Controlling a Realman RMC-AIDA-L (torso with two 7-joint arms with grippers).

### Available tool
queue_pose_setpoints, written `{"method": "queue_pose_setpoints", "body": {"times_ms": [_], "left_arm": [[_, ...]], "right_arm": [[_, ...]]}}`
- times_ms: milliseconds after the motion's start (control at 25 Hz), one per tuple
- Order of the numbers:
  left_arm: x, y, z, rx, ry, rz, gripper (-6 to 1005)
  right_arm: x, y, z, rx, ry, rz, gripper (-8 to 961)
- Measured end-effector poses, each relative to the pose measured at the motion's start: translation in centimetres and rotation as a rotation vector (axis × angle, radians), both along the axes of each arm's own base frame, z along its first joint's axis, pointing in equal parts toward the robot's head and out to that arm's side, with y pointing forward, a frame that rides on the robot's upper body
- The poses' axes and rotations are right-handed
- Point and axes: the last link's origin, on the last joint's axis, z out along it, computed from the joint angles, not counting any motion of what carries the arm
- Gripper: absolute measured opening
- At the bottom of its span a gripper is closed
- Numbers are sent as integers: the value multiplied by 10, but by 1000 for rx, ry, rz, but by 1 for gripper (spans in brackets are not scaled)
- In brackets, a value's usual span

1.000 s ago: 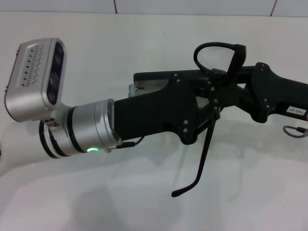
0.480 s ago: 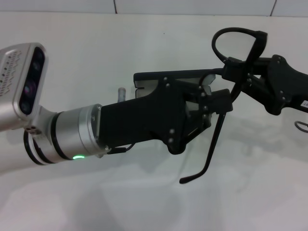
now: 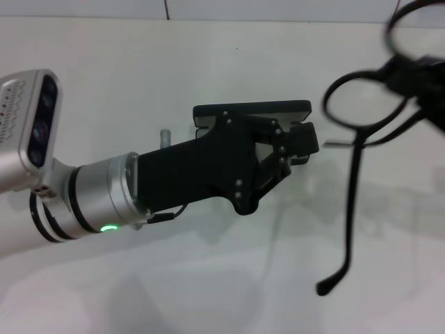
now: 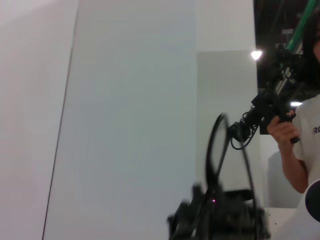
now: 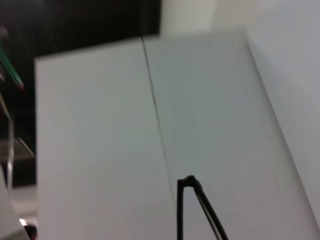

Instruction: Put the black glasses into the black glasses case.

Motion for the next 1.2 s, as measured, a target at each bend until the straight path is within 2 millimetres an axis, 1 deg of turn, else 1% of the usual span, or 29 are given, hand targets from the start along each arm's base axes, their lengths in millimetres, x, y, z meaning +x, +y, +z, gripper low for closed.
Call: {"method": "queue_pose_setpoints", "body": {"times_ms": [120, 280, 440, 560, 680, 1080, 1200], "left_arm": [[0, -3, -2, -18, 10, -17, 44], [6, -12, -9, -74, 44, -105, 44], [14, -19, -14, -127, 56, -193, 44], [18, -20, -14, -133, 51, -219, 44], [21, -21, -13, -106, 30, -241, 44], [26, -18, -9, -60, -9, -247, 44], [27, -17, -8, -51, -15, -248, 44]], "right_arm": [[0, -4, 12, 50, 63, 20, 101], [0, -2, 21, 115, 110, 11, 101], [0, 0, 27, 158, 143, -3, 101], [0, 2, 26, 175, 144, -16, 101], [-2, 7, 20, 176, 122, -38, 102], [-8, 18, -17, 128, -4, -74, 102], [-9, 20, -23, 118, -31, -75, 102]]}}
